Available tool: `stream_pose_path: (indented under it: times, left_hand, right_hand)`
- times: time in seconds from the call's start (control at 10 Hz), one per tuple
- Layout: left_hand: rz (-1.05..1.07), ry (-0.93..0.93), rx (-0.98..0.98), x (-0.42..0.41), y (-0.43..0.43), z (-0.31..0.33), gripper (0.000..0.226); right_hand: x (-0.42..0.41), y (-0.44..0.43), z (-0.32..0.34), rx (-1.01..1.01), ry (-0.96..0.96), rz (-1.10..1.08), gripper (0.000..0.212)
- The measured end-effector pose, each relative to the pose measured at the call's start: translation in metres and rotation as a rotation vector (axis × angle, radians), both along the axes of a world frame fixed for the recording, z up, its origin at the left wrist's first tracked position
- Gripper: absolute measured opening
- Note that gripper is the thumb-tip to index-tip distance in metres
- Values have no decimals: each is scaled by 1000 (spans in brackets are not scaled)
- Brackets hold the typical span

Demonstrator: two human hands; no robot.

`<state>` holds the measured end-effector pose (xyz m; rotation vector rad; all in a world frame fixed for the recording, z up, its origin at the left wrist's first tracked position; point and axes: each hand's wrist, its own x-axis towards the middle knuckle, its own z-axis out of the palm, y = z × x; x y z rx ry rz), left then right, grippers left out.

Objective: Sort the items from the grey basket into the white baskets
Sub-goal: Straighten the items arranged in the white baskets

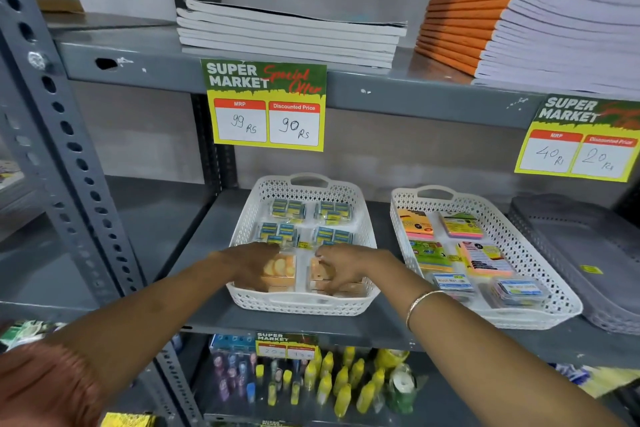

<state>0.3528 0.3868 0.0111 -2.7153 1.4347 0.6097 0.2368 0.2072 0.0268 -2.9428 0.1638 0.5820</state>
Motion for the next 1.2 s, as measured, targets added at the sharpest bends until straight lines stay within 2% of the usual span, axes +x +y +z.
stream_pose_path:
  times: [0.1, 0.2, 0.3, 0.4, 0.5, 0.7, 0.9, 1.0, 1.1, 1.2]
  left_hand:
    - [22, 27, -110, 4, -5, 15, 91]
    - [66, 27, -198, 18, -15, 21, 82]
    - [55, -68, -179, 42, -29, 17, 79]
    - [38, -83, -104, 59, -36, 7, 86]
    - [-6, -68, -20, 72, -44, -6, 86]
    - [-56, -94, -47, 81, -49, -14, 61]
    - [-83, -113, -65, 82, -50, -15, 55]
    - [-67, -112, -70, 82, -51, -15, 55]
    - [-64, -108, -36, 75, -47, -12, 73]
    - [-40, -129, -68, 66, -44, -13, 85]
  right_hand:
    - [19, -18, 15, 100, -128, -111, 73]
    - [33, -32, 15, 43, -202, -157, 71]
    - [51, -45, -2, 17, -146, -191, 81]
    - [62, -49, -20, 20, -62, -194, 94]
    - [73, -51, -31, 20, -24, -182, 93]
    - [80, -51, -33, 2, -35, -163, 85]
    - [78, -50, -30, 24, -25, -154, 90]
    - [79, -48, -29, 29, -10, -167, 92]
    - [68, -40, -22, 57, -20, -190, 100]
    - [58, -33, -17, 58, -113, -208, 98]
